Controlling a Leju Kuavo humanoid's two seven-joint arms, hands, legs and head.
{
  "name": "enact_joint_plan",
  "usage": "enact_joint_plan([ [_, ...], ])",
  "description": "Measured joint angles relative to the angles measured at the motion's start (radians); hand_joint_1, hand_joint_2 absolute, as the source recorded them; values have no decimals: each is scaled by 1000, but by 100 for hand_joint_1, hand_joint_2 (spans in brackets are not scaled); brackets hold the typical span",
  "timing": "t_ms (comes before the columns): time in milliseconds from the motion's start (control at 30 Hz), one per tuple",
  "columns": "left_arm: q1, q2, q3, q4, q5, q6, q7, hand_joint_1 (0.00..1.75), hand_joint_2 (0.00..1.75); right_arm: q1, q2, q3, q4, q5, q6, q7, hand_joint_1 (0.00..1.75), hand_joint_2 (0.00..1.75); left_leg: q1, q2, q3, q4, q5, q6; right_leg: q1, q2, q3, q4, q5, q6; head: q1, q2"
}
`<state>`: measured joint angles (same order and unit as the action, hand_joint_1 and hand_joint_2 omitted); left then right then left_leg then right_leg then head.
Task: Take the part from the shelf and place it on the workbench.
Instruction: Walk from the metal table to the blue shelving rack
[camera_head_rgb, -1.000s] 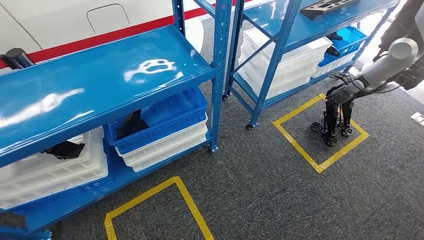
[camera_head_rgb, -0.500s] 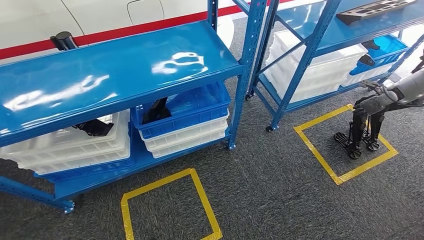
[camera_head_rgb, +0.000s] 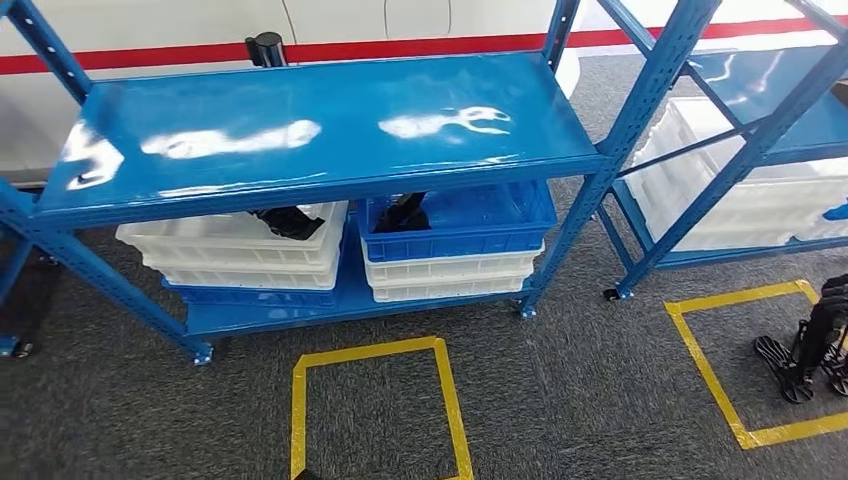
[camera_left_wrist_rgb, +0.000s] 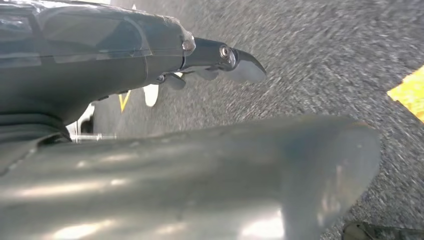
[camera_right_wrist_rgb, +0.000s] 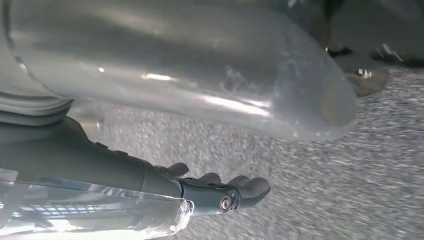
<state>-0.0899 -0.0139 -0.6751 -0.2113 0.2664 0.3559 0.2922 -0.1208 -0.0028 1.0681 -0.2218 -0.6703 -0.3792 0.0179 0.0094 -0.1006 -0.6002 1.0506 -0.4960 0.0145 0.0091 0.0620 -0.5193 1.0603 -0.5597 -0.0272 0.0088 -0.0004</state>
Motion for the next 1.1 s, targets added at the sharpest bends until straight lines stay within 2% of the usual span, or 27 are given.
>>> enact_joint_plan([
  [33, 0, -1, 0, 0, 1, 1, -1, 0, 0, -1, -2, 0, 0, 0, 0, 0, 0, 0, 3, -13, -4, -1, 4, -5, 4, 17, 14, -35, 9, -8, 1, 0],
  [67, 1, -3, 0, 0, 2, 1, -2, 0, 0, -3, -3, 0, 0, 0, -1, 0, 0, 0, 8, -24, -8, -2, 9, -11, 6, 24, 19, -49, 8, -14, 2, 0],
  [100, 3, -3, 0, 0, 3, 2, -3, 0, 0, -5, -3, 0, 0, 0, -1, 0, 0, 0, 11, -36, -13, -6, 15, -20, 8, 17, 20, -58, 13, -16, 4, 0],
  [133, 5, -3, 0, 0, 4, 3, -4, 0, 0, -9, -1, 0, -1, 0, 0, 0, 0, 0, 12, -26, -17, -7, 18, -24, 7, 6, 24, -72, 20, -15, 7, 0],
  [167, 7, -3, 0, 0, 5, 4, -4, 0, 0, -12, 0, 0, -1, 0, 0, 0, 0, 0, 9, 7, -22, -3, 12, -28, 6, -6, 29, -89, 30, -15, 5, 0],
  [233, 6, -2, 0, 1, 6, 7, -5, 0, 0, -11, 3, 0, -1, 0, 1, -1, 0, 0, 7, 87, -50, 55, -37, -33, 0, -33, 34, -116, 49, -12, -8, 0],
  [267, 4, -2, 0, 1, 7, 8, -5, 0, 0, -8, 4, 0, 0, 0, 2, -1, 0, 0, 8, 108, -74, 108, -72, -38, 0, -49, 33, -119, 51, -13, -17, 0],
  [300, 3, -2, 0, 2, 8, 9, -5, 0, 0, -4, 4, 0, 0, 0, 2, -1, 0, 0, 12, 108, -98, 166, -102, -45, -1, -66, 30, -119, 52, -12, -22, 0],
  [333, 3, -2, 0, 2, 8, 9, -5, 0, 0, -2, 5, 0, 0, 0, 2, -1, 0, 0, 15, 106, -112, 207, -117, -52, -2, -83, 27, -117, 52, -10, -25, 0],
  [367, 3, -1, 0, 2, 9, 10, -5, 0, 0, -1, 7, 0, 0, 0, 2, -1, 0, 0, 17, 105, -111, 218, -114, -59, -5, -99, 24, -113, 51, -7, -26, 0],
  [400, 4, 0, 0, 2, 9, 10, -5, 0, 0, -2, 8, 0, 0, 0, 2, -1, 0, 0, 20, 110, -90, 192, -96, -66, -8, -113, 20, -106, 48, -2, -26, 0],
  [433, 5, 1, 0, 2, 10, 10, -5, 0, 0, -3, 10, 0, 0, 0, 2, -1, 0, 0, 22, 127, -51, 135, -67, -73, -12, -126, 16, -97, 44, 6, -28, 0],
  [467, 4, 2, 0, 2, 10, 10, -5, 0, 0, -4, 10, 0, 0, 0, 2, -1, 0, 0, 22, 156, -15, 77, -50, -76, -14, -136, 12, -85, 38, 16, -30, 0],
  [500, 3, 1, 0, 2, 10, 10, -5, 0, 0, -5, 10, 0, 0, 0, 2, -1, 0, 0, 23, 186, 13, 32, -38, -75, -14, -145, 8, -71, 30, 25, -32, 0],
  [533, 1, 1, 0, 2, 11, 10, -5, 0, 0, -6, 10, 0, 0, 1, 2, -1, 0, 0, 23, 207, 27, 7, -35, -68, -13, -152, 6, -61, 23, 33, -32, 0],
  [567, 1, 0, 0, 3, 12, 11, -5, 0, 0, -7, 9, 0, 0, 1, 2, -1, 0, 0, 20, 215, 25, 4, -39, -57, -12, -159, 6, -55, 19, 39, -29, 0],
  [633, 0, 1, 0, 3, 15, 12, -5, 0, 0, -8, 9, 0, -1, 3, 2, -1, 0, 0, 19, 191, 19, 5, -33, -36, -15, -169, 10, -54, 16, 49, -22, 0],
  [700, -2, 2, 1, 4, 16, 12, -5, 0, 0, -6, 9, 0, -1, 3, 2, 0, 0, 0, 20, 159, 12, 3, -25, -23, -20, -140, 3, -28, -14, 60, -17, 0],
  [767, -6, 1, 1, 4, 17, 13, -5, 0, 0, -2, 9, 0, -1, 2, 1, 0, 0, 0, 19, 127, 5, 3, -17, -11, -22, -92, -34, 72, -83, 65, -10, 0],
  [800, -6, 1, 1, 4, 18, 13, -5, 0, 0, 0, 8, 0, -1, 1, 0, 0, 0, 0, 17, 112, 2, 3, -14, -6, -22, -80, -60, 138, -115, 64, -5, 0],
  [833, -6, 0, 1, 4, 20, 13, -5, 0, 0, 1, 8, 0, 0, 0, 0, 1, 0, 0, 15, 97, 0, 3, -12, -3, -21, -75, -81, 191, -134, 61, -1, 0],
  [867, -4, 0, 1, 4, 21, 14, -4, 0, 0, 1, 8, 0, 0, 0, -1, 1, 0, 0, 13, 84, -1, 3, -10, -2, -20, -72, -91, 214, -133, 57, 3, 0],
  [900, -2, 0, 1, 5, 22, 14, -4, 0, 0, -1, 8, 0, 0, 0, 0, 1, 0, 0, 10, 73, -1, 3, -8, -1, -19, -71, -87, 202, -112, 51, 6, 0],
  [933, -1, 0, 1, 5, 23, 14, -4, 0, 0, -3, 8, 0, 0, -1, 1, 1, 0, 0, 7, 64, -1, 3, -7, -2, -16, -69, -67, 155, -78, 42, 7, 0],
  [1000, 0, -1, 1, 5, 23, 14, -5, 0, 0, -8, 7, 0, 0, -1, 3, -2, 0, 0, 4, 54, 0, 3, -4, -5, -7, -64, -15, 28, -13, 18, 6, 0],
  [1033, 0, -2, 1, 5, 24, 14, -5, 0, 0, -11, 7, 0, 0, -1, 5, -5, 0, 0, 4, 52, -2, 3, -2, -9, -3, -61, 2, -17, 2, 9, 5, 0],
  [1100, 1, -4, 1, 5, 25, 14, -4, 0, 0, -16, 6, 0, -1, -1, 7, -10, 0, 0, 7, 53, -7, 0, 4, -21, 3, -56, 10, -50, 8, 0, 4, 0],
])
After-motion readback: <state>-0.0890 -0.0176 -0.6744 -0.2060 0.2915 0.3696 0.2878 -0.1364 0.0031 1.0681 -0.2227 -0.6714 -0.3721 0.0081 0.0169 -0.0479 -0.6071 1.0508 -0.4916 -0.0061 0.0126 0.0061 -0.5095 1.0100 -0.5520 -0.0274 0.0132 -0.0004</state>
